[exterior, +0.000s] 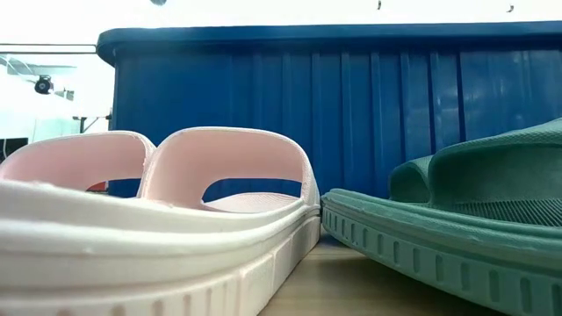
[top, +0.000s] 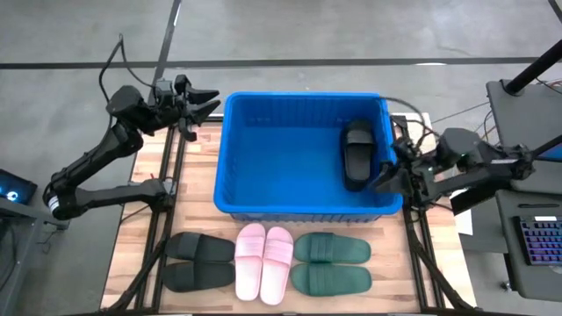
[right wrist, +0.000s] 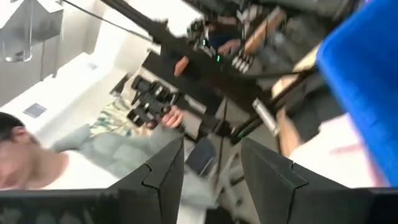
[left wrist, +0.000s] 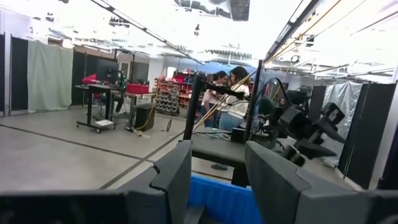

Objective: Pick and place slides into bin
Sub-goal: Put the green slide into the blue bin

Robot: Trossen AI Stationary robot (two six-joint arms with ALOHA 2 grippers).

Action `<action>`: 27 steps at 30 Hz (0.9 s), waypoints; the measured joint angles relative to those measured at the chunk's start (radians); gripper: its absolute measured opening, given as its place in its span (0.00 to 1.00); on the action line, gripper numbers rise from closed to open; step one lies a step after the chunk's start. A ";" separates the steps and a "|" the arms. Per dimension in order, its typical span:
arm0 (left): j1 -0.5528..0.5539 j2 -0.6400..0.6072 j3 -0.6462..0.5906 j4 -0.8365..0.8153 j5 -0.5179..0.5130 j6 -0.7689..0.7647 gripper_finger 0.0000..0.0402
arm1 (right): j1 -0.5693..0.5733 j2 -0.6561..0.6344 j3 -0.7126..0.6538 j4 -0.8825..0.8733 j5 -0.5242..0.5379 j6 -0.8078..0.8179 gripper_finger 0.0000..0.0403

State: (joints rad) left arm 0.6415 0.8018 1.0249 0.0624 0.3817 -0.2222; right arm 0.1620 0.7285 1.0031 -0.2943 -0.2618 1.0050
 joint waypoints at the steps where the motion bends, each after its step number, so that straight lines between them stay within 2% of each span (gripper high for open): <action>1: 0.000 -0.003 0.000 -0.001 0.000 0.000 0.34 | 0.018 0.025 0.011 0.000 0.001 0.029 0.37; 8: 0.000 -0.018 -0.001 -0.003 0.008 0.000 0.34 | 0.161 0.236 0.169 0.002 0.112 0.103 0.36; 12: 0.000 -0.019 -0.001 -0.007 0.036 -0.004 0.34 | 0.263 0.360 0.296 -0.023 0.245 0.098 0.36; 15: 0.000 -0.026 -0.001 -0.035 0.046 -0.005 0.34 | 0.339 0.450 0.393 -0.142 0.386 0.117 0.36; 21: 0.000 -0.039 -0.002 -0.104 0.047 -0.001 0.34 | 0.457 0.597 0.537 -0.415 0.603 0.340 0.34; 27: 0.000 -0.041 -0.002 -0.109 0.053 0.000 0.34 | 0.528 0.714 0.571 -0.510 0.665 0.617 0.34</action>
State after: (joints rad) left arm 0.6411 0.7612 1.0233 -0.0464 0.4344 -0.2226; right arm 0.6900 1.4425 1.5741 -0.8045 0.4032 1.6217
